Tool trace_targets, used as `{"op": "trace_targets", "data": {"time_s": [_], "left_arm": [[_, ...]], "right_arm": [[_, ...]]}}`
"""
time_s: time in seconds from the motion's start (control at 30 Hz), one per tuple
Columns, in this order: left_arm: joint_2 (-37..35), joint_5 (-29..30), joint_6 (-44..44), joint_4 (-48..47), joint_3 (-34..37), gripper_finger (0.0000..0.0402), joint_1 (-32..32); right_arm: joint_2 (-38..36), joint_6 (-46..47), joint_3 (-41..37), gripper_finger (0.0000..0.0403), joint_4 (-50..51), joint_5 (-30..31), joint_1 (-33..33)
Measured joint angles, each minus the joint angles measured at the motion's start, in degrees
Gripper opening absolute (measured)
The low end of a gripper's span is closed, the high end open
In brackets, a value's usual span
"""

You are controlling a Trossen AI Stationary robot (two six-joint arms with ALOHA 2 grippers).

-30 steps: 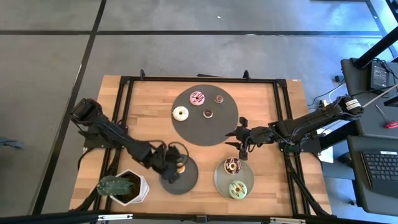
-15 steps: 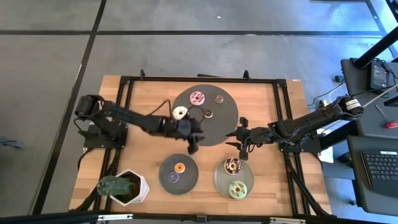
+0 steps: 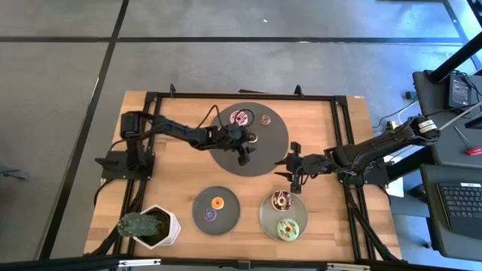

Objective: Pick & Place donuts
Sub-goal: Put small black donut on the black plate

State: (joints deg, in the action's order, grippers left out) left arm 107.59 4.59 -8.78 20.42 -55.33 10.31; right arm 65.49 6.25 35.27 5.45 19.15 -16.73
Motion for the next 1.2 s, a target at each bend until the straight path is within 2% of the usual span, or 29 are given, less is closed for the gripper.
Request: {"op": "trace_targets", "data": {"time_s": [0.2, 0.4, 0.57, 0.87, 1.03, 1.13, 1.2], "left_arm": [[6.34, 2.03, 7.05, 2.54, -3.51, 0.0211, 0.7], [10.9, 7.2, 10.96, -1.0, -7.85, 0.0198, 0.58], [11.06, 13.52, 13.05, -5.34, -9.28, 0.0181, -0.6], [10.05, 17.3, 13.95, -7.09, -9.46, 0.0169, -3.01], [9.99, 26.45, 15.63, -7.37, -9.46, 0.0169, -4.45], [9.99, 29.05, 15.99, -9.02, -9.46, 0.0166, -4.26], [9.99, 28.73, 14.58, -11.08, -9.46, 0.0165, -3.8]], "right_arm": [[0.0, -0.51, 0.0, 0.0158, 0.42, 2.26, 0.0], [0.0, -0.43, 0.0, 0.0158, 0.72, 2.26, 0.0], [0.0, -0.28, 0.0, 0.0158, 0.91, 2.25, 0.0], [0.0, -0.29, 0.0, 0.0158, 0.92, 2.25, 0.01], [0.0, -0.29, 0.0, 0.0158, 0.94, 2.26, 0.0], [0.0, -0.29, 0.0, 0.0158, 0.94, 2.25, 0.0], [0.0, -0.29, 0.0, 0.0158, 0.94, 2.26, 0.0]]}}
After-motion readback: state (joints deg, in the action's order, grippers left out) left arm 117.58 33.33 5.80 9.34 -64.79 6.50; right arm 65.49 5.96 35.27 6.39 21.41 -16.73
